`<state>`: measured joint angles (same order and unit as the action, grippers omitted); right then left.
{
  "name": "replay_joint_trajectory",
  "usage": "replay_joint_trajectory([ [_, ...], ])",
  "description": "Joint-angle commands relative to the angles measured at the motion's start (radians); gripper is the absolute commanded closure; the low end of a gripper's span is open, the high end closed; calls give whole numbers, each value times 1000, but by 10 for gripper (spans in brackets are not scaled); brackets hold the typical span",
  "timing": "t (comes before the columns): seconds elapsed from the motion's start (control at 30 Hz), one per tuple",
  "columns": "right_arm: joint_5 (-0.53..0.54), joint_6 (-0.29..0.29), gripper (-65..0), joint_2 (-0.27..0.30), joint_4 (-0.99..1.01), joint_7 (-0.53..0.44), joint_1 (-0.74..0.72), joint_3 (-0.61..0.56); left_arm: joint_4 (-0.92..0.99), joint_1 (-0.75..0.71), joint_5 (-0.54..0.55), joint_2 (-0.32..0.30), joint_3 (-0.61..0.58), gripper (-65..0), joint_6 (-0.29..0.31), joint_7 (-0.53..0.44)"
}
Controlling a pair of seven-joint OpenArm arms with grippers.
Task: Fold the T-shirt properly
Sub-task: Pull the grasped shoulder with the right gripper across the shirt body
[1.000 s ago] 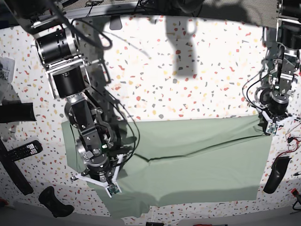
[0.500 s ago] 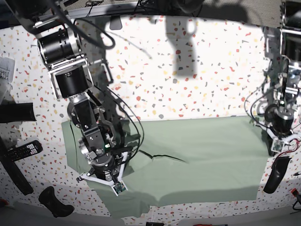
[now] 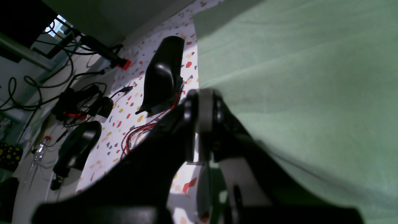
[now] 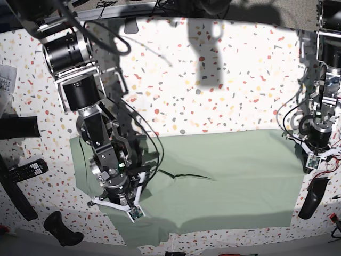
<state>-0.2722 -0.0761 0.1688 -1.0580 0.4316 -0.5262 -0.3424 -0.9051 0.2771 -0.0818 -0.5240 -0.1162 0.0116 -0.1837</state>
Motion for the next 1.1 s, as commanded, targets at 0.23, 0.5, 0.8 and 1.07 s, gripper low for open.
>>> replay_joint_trajectory([
  [0.23, -98, -13, -321, 7, -16, -163, -42, 5, -14, 24, 5, -20, 9, 0, -11, -27],
  [0.5, -82, -14, -321, 8, -17, -141, -42, 5, -14, 24, 5, -20, 9, 0, -11, -27],
  [0.8, -8, -14, -321, 8, -17, -57, -42, 5, -14, 25, 5, -20, 9, 0, -11, -27],
  [1.07, -8, -14, -321, 8, -17, -35, -42, 5, -6, 47, 4, -19, 9, -106, -11, -27],
])
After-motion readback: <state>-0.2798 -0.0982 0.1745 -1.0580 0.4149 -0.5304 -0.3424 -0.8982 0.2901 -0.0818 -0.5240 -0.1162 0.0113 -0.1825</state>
